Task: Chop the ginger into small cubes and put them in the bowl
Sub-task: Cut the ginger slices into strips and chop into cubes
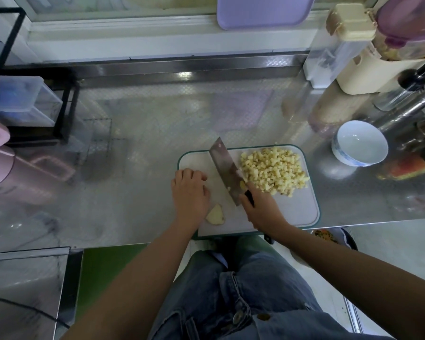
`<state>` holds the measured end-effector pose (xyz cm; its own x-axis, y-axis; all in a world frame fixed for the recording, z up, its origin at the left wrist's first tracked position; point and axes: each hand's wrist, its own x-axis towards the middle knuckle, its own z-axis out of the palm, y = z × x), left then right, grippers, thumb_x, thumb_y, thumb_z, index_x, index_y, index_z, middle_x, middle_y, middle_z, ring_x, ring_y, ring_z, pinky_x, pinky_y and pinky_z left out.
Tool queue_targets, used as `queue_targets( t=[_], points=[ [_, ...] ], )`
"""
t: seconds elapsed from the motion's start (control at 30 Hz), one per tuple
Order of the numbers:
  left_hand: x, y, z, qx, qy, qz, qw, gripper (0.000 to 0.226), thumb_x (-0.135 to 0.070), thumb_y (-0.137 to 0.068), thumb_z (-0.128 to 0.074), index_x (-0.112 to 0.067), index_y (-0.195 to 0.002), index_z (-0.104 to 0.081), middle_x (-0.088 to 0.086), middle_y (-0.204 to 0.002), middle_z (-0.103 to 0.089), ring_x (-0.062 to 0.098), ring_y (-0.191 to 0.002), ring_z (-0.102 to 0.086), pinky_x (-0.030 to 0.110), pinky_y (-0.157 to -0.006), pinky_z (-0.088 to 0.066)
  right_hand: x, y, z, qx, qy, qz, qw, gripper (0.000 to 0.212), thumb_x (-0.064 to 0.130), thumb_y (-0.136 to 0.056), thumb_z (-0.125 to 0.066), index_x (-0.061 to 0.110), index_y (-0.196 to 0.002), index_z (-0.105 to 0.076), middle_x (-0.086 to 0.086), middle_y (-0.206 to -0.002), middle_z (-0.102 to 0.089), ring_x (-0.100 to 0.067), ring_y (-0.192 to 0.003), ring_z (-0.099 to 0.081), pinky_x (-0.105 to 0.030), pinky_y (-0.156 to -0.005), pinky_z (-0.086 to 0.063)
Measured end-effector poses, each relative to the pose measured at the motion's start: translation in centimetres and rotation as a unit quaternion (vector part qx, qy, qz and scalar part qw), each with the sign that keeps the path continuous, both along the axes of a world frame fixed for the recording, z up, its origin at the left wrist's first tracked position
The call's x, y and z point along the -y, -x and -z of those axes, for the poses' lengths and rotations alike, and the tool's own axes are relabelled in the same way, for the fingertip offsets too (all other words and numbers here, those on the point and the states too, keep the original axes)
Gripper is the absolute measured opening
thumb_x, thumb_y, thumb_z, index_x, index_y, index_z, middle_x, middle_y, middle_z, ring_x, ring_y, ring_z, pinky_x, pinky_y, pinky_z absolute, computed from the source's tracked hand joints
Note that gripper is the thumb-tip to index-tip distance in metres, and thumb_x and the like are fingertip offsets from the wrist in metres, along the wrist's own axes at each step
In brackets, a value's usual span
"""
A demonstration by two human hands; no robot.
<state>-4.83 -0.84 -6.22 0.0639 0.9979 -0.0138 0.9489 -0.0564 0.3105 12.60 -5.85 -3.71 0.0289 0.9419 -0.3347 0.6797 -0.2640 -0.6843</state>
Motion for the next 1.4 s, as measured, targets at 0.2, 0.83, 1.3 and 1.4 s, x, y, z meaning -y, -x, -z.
queue_targets(
  t=[0.2, 0.83, 1.3, 1.4],
  points=[
    [-0.1, -0.9, -0.2, 0.014, 0.027, -0.024, 0.999, 0.018, -0.02, -0.086, -0.056, -0.023, -0.101, -0.065, 0.002, -0.105, -0.057, 0.023, -0.11, -0.042, 0.032, -0.087, -0.03, 0.1, -3.5, -0.3, -0.038, 0.021, 0.099, 0.994, 0.017, 0.026, -0.1, -0.046, 0.009, -0.097, -0.048, -0.014, -0.064, -0.055, -0.023, -0.048, -0.052, -0.035, -0.041, -0.051],
    [-1.0, -8.7, -1.8, -0.032, 0.017, 0.221, 0.975, 0.03, -0.027, -0.095, -0.045, -0.021, -0.117, -0.063, 0.003, -0.122, -0.053, 0.025, -0.116, -0.039, 0.034, -0.092, -0.035, -0.2, -6.4, -3.0, -0.205, 0.019, 0.262, 0.943, 0.013, 0.029, -0.096, -0.048, 0.018, -0.089, -0.049, -0.004, -0.051, -0.05, -0.017, -0.037, -0.043, -0.026, -0.039, -0.039],
    [-3.7, -9.2, -4.9, 0.437, 0.264, -0.159, 0.845, 0.025, -0.015, -0.096, -0.038, 0.0, -0.089, -0.057, 0.031, -0.1, -0.062, 0.043, -0.091, -0.064, 0.056, -0.084, -0.053, -0.3, -5.1, -1.9, 0.09, -0.072, -0.079, 0.99, 0.052, 0.045, -0.099, -0.039, 0.041, -0.149, -0.024, 0.002, -0.07, -0.064, -0.019, -0.065, -0.059, -0.031, -0.062, -0.043],
    [-3.9, -8.6, -5.2, 0.421, 0.251, -0.158, 0.857, 0.026, -0.012, -0.095, -0.037, -0.001, -0.09, -0.059, 0.023, -0.087, -0.065, 0.037, -0.076, -0.066, 0.048, -0.072, -0.058, -1.8, -5.5, -2.3, 0.077, -0.019, -0.103, 0.992, 0.051, 0.05, -0.101, -0.026, 0.051, -0.148, -0.006, -0.005, -0.06, -0.056, -0.025, -0.064, -0.059, -0.037, -0.067, -0.047]
  ],
)
